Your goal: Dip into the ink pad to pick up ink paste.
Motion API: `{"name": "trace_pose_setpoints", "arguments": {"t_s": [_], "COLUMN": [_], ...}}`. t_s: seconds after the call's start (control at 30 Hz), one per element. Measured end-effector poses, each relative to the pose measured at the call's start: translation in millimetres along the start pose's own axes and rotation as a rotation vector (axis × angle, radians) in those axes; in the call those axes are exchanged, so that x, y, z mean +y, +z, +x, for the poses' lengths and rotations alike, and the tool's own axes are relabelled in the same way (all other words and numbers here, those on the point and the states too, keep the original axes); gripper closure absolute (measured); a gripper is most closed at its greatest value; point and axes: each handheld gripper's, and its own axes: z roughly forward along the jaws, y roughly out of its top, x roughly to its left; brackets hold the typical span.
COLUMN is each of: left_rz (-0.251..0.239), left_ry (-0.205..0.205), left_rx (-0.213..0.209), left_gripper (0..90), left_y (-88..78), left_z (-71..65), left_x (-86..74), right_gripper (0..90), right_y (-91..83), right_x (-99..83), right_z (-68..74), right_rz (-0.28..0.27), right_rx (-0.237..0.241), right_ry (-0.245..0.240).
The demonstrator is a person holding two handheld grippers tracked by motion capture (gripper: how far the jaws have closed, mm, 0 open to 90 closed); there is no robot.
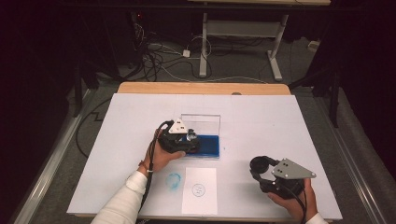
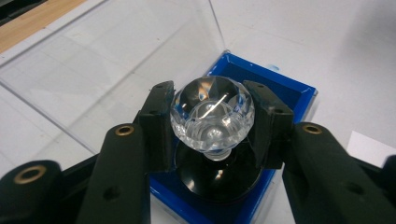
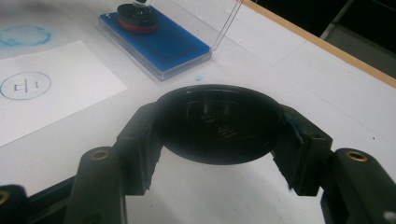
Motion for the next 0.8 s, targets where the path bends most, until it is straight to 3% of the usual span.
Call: {"name": "trace_pose_setpoints", "arguments": {"t_s": [0.33,0.8], "left_rz": [0.012,0.019], "left_ry": [0.032,0.031], "left_rx": [0.024,0.023], "left_gripper": [54.6,54.5], "left_y": [0.9,1.1], "left_z": [-3.6,-4.1], "left_x": [1.0,0.5], "right_gripper": [38.6,38.6], "right_y": [0.2,-2.7], "right_x": [0.5,1.3], "right_z": [1.4,1.3], "right_rz": [0.002,-0.008], "right_rx": [0.003,0.002], "right_ry": [-0.004,0.002]}}
